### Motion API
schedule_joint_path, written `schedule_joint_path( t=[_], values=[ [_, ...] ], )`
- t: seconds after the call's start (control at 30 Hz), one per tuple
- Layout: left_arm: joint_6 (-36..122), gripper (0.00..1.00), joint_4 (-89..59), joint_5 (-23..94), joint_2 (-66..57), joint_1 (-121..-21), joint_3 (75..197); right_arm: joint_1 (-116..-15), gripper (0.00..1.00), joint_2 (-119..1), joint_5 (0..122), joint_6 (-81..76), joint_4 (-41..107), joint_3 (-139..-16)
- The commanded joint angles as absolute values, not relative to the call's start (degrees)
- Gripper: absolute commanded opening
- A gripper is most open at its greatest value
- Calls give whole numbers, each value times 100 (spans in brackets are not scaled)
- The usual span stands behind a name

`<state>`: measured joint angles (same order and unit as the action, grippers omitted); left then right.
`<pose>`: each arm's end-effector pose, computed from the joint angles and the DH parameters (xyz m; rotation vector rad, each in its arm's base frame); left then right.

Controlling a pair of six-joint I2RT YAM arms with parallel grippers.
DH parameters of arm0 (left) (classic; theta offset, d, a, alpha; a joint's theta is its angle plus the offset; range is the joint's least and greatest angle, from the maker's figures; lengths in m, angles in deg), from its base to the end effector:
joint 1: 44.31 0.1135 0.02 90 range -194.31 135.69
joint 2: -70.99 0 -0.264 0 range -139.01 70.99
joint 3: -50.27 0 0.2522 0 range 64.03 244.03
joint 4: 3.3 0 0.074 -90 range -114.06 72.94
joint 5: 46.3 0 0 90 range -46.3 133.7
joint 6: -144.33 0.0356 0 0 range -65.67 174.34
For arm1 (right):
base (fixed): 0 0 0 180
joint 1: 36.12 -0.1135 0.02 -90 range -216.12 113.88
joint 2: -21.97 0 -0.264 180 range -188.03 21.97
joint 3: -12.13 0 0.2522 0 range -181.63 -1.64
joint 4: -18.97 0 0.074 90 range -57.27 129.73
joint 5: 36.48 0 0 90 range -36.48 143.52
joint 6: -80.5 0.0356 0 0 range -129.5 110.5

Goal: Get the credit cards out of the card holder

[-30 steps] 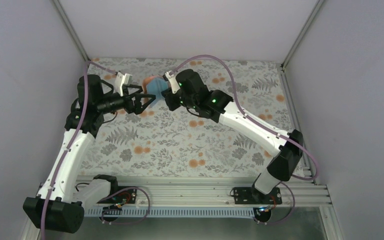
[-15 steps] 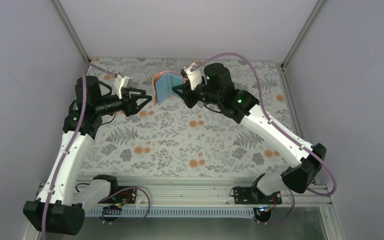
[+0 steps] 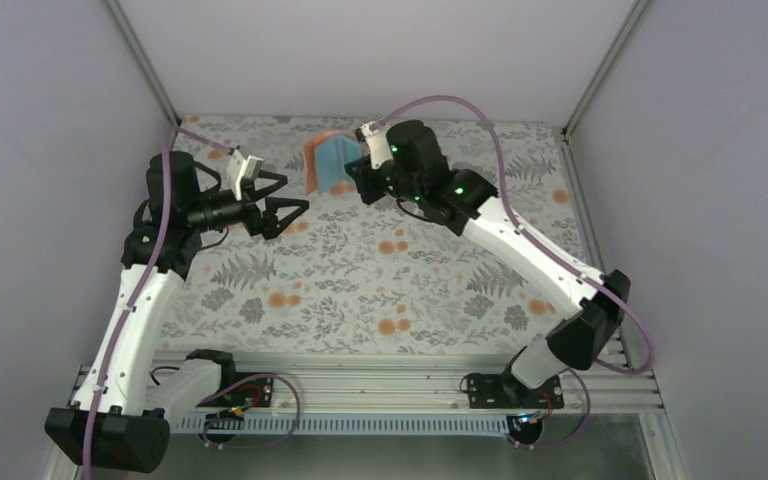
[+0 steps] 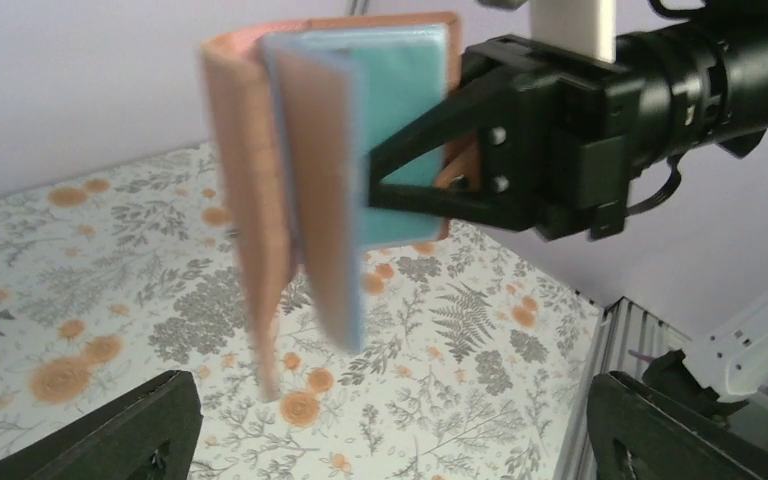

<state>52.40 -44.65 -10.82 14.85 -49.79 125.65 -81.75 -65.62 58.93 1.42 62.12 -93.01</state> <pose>0.1950 -0.0478 0.3802 0.6822 1.7862 -1.0074 0.2410 0.2512 0.4060 -0.6828 1.9764 0.7104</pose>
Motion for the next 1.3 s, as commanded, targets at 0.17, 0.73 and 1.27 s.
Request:
schedule_joint_path(
  t=[0.17, 0.73, 1.27],
  values=[
    [5247, 100, -4595, -271, 1496, -4950, 12624, -8844, 4, -6715, 5430, 137, 5867, -9509],
    [5582, 31, -4582, -1704, 1457, -4906, 12704, -8405, 13, -5871, 8765, -1708, 5791, -8857],
    [5006, 2, -4246, -2095, 1874, -4853, 12425, -7682, 71, -5782, 9449, -1042, 4867, -8533]
  ],
)
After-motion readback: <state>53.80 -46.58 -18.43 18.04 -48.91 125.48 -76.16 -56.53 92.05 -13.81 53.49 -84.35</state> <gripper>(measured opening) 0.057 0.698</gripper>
